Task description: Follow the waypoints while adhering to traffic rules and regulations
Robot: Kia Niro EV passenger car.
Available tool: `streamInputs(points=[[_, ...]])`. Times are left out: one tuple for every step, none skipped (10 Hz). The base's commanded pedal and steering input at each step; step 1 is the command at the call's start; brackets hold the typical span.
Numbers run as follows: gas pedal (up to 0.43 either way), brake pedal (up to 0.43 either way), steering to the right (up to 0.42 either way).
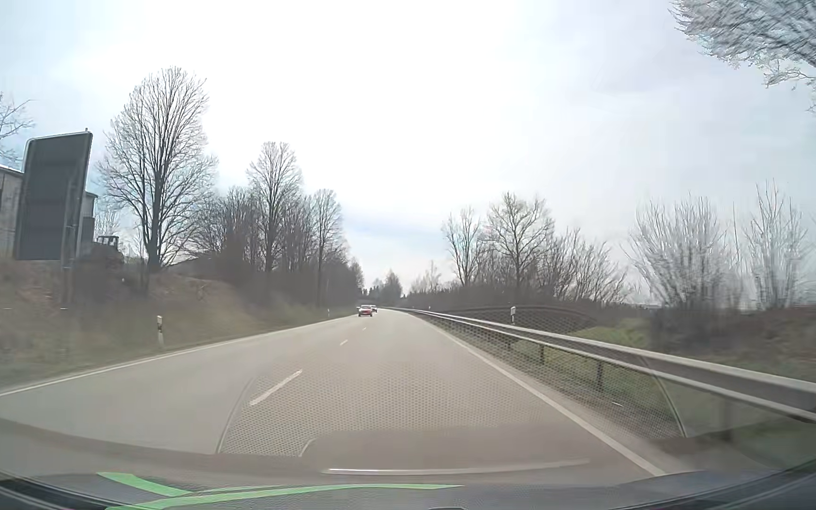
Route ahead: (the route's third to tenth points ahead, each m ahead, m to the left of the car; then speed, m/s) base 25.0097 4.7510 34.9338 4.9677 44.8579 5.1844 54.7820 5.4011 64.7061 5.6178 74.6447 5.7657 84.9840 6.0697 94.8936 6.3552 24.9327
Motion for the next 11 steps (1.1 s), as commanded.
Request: streamInputs(points=[[0.189,0.000,-0.002],[0.189,0.000,-0.002],[0.189,0.000,-0.002],[0.189,0.000,-0.001],[0.189,0.000,-0.001],[0.189,0.000,-0.001],[0.189,0.000,-0.001],[0.189,0.000,-0.001],[0.189,0.000,-0.001],[0.189,0.000,-0.001],[0.189,0.000,-0.001]])
